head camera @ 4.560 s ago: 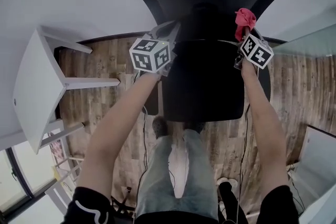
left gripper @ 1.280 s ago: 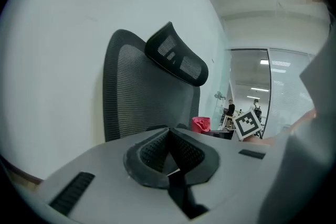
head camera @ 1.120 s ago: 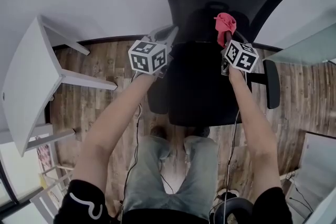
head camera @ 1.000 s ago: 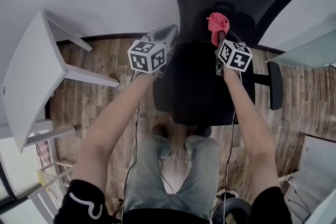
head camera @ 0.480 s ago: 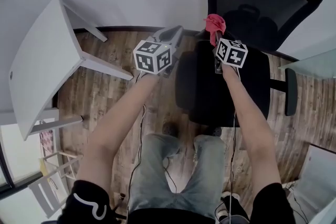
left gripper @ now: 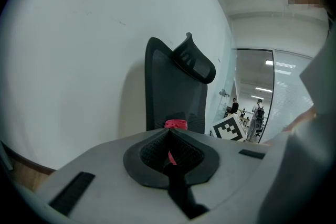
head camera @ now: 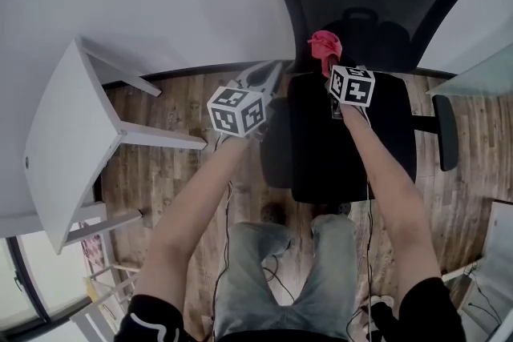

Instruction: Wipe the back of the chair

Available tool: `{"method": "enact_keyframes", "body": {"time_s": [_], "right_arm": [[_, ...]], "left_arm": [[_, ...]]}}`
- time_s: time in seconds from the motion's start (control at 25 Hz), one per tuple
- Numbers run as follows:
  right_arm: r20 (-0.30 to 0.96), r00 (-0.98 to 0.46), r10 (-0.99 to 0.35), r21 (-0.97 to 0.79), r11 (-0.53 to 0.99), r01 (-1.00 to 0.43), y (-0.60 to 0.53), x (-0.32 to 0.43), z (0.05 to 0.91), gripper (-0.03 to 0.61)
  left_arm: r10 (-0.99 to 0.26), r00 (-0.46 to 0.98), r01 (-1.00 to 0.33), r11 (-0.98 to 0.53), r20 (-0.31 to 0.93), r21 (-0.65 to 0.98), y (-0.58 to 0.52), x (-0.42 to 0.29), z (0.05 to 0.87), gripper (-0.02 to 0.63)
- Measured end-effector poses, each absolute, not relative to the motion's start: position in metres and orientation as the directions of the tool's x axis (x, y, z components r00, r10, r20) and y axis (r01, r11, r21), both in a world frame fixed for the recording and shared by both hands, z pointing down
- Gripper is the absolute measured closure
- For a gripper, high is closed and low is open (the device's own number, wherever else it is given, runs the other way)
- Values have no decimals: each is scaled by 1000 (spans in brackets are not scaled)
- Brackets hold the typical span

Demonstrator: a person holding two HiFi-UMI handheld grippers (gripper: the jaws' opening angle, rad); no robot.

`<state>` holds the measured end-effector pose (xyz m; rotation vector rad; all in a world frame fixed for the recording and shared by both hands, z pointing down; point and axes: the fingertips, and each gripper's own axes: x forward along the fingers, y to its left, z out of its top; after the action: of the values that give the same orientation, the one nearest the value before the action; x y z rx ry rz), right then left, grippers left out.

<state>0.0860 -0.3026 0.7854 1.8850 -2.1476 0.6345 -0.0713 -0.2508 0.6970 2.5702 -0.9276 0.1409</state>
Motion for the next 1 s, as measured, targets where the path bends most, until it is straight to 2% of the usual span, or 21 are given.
{"method": "enact_keyframes", "body": {"time_s": [0.6,1.0], "right_arm": [[433,78,-898,-162,-162,-973,-286,302,776,510],[472,209,-857,-192,-331,-924,-237,387,756,510]], "left_arm": [[-450,858,-511,-797,246,322,-246,87,694,589],[-389,880,-466,-821,272,331,-225,134,678,589]]}}
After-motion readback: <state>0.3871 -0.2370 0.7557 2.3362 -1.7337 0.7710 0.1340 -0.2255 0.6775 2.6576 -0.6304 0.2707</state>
